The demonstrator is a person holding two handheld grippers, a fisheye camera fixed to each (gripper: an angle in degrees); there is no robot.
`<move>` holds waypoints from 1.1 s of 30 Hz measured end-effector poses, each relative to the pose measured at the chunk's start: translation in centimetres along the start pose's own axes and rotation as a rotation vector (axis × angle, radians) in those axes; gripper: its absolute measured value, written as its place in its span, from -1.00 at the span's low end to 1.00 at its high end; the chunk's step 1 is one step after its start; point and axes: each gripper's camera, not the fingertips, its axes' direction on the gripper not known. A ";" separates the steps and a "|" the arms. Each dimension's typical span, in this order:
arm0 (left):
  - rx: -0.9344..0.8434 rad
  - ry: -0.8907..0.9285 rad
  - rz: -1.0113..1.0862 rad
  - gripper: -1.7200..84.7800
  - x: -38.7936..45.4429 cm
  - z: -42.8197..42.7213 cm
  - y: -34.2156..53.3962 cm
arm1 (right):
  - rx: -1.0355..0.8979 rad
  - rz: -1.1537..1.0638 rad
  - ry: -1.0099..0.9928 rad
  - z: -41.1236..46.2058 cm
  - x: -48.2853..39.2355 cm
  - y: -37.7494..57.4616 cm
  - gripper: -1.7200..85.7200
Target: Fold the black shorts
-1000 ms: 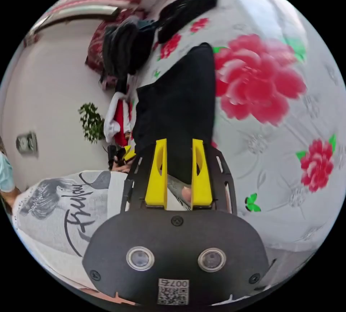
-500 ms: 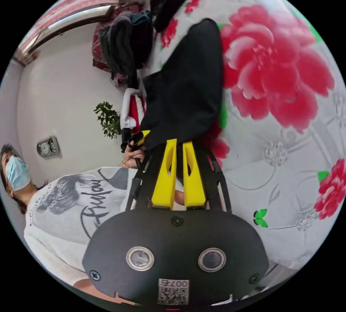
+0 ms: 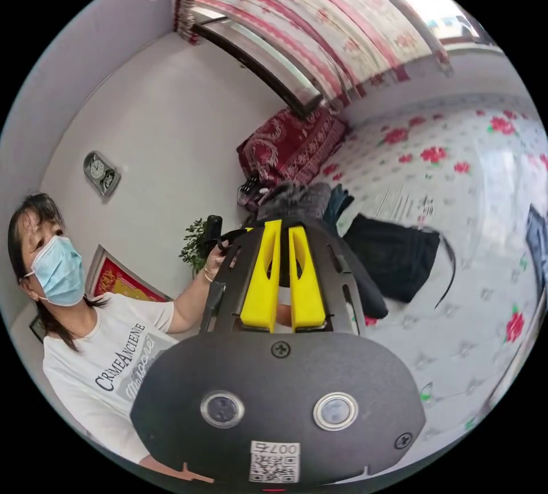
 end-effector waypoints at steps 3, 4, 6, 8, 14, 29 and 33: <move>0.047 -0.044 0.067 -0.90 1.9 1.3 -3.6 | 0.048 -0.057 0.065 -1.5 -0.1 -3.4 -0.96; 0.054 -0.053 0.063 -0.89 1.7 2.1 -4.2 | 0.064 -0.047 0.078 -1.6 1.1 -3.7 -0.96; 0.045 -0.070 0.019 -0.87 0.5 3.9 -4.3 | 0.084 0.002 0.079 -0.9 4.1 -3.5 -0.95; 0.005 -0.131 -0.025 -0.84 -1.4 6.3 -3.5 | 0.089 0.081 0.152 1.5 9.0 -1.5 -0.93; -0.306 -0.432 -0.141 -0.81 -7.4 12.3 8.1 | -0.136 0.370 0.298 8.9 19.0 15.0 -0.86; -0.798 -0.884 0.113 -0.81 5.3 16.7 24.3 | 0.136 0.682 1.226 -28.8 14.8 33.8 -0.67; -0.850 -0.894 0.111 -0.82 6.2 18.0 23.0 | 0.327 0.770 1.331 -38.8 14.5 33.6 -0.64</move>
